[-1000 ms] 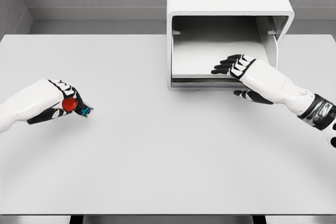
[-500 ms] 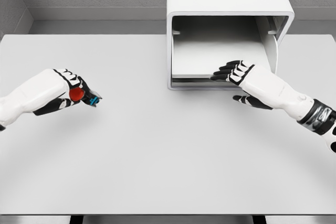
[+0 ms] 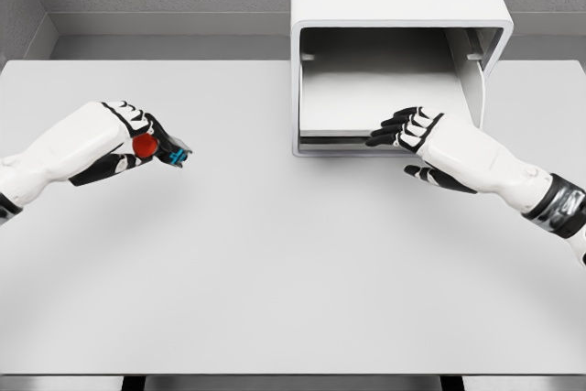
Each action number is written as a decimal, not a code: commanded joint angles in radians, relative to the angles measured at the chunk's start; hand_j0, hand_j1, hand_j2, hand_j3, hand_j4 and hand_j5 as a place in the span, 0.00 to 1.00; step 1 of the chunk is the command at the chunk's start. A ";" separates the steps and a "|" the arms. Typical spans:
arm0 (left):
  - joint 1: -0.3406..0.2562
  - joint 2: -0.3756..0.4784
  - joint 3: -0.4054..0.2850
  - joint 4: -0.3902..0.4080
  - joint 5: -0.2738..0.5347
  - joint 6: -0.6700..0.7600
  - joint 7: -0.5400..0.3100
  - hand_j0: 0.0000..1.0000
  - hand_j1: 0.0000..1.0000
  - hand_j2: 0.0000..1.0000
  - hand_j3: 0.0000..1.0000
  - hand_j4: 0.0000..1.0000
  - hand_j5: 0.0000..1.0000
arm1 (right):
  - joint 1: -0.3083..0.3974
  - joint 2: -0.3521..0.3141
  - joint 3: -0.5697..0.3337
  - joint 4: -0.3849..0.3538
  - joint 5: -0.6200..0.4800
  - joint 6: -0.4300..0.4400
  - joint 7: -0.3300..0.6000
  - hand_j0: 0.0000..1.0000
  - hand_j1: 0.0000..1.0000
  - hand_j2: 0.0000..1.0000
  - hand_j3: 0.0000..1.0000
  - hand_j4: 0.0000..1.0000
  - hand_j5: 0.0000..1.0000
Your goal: Slide open multi-storey tabletop storage cabinets and put open load switch and slide close multi-storey tabletop storage cabinets
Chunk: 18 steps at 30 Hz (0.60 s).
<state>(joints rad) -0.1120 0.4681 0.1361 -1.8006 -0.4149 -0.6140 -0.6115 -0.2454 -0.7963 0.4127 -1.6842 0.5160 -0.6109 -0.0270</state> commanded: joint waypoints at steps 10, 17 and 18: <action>-0.021 -0.019 -0.006 0.000 0.008 0.003 0.001 0.46 0.46 0.46 0.46 0.46 0.46 | 0.080 -0.035 -0.083 -0.060 -0.008 0.000 -0.001 0.81 0.81 0.81 0.81 0.81 0.81; -0.035 -0.029 -0.010 0.000 0.027 0.003 0.001 0.46 0.46 0.46 0.46 0.46 0.46 | 0.155 -0.037 -0.232 -0.058 -0.008 0.000 0.001 0.85 0.85 0.85 0.85 0.85 0.85; -0.041 -0.039 -0.010 0.000 0.027 0.003 0.001 0.46 0.46 0.46 0.46 0.46 0.46 | 0.161 -0.037 -0.247 -0.058 -0.008 0.000 0.001 0.85 0.85 0.85 0.85 0.85 0.85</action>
<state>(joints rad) -0.1549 0.4389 0.1270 -1.8006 -0.3974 -0.6138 -0.6114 -0.0844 -0.8308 0.2102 -1.7421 0.5146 -0.6109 -0.0258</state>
